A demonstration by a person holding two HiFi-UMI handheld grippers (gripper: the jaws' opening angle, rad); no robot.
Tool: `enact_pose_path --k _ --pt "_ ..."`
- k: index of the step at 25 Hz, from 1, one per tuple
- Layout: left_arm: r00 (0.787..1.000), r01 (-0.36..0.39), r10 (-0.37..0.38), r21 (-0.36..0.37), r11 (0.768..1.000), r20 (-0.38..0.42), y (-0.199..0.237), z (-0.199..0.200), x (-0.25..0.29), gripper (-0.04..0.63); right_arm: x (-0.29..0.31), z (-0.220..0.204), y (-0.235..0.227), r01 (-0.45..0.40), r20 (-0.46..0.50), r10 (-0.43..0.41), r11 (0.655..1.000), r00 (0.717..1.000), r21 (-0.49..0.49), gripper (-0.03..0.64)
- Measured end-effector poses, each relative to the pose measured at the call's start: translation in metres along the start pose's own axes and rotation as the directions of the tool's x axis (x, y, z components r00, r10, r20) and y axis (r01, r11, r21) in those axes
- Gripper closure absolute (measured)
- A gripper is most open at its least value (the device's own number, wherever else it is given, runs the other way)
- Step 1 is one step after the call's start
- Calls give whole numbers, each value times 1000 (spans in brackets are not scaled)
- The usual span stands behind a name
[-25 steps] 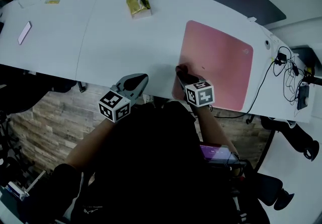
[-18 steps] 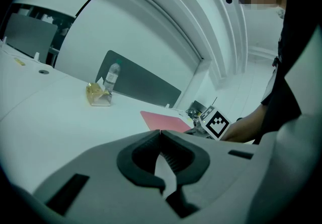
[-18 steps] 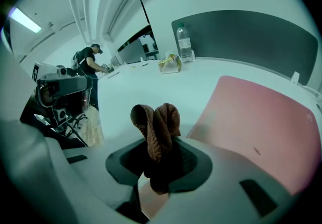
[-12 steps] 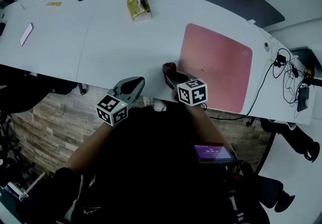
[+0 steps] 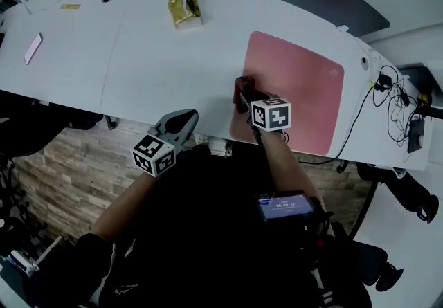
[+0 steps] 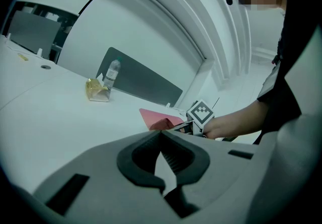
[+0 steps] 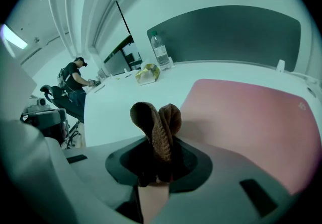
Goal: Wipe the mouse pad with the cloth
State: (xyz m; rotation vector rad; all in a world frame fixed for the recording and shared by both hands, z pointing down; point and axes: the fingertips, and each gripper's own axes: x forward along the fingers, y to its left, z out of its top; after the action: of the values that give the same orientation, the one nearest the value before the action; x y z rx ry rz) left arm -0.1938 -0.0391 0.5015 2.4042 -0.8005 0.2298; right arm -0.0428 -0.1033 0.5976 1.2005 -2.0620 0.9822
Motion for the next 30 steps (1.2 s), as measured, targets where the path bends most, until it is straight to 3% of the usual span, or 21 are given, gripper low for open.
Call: enact_pose_path --k 30 --pt "991 110 -99 117 987 -92 -93 12 115 586 -121 -61 -187 232 15 -237 961 971 150 500"
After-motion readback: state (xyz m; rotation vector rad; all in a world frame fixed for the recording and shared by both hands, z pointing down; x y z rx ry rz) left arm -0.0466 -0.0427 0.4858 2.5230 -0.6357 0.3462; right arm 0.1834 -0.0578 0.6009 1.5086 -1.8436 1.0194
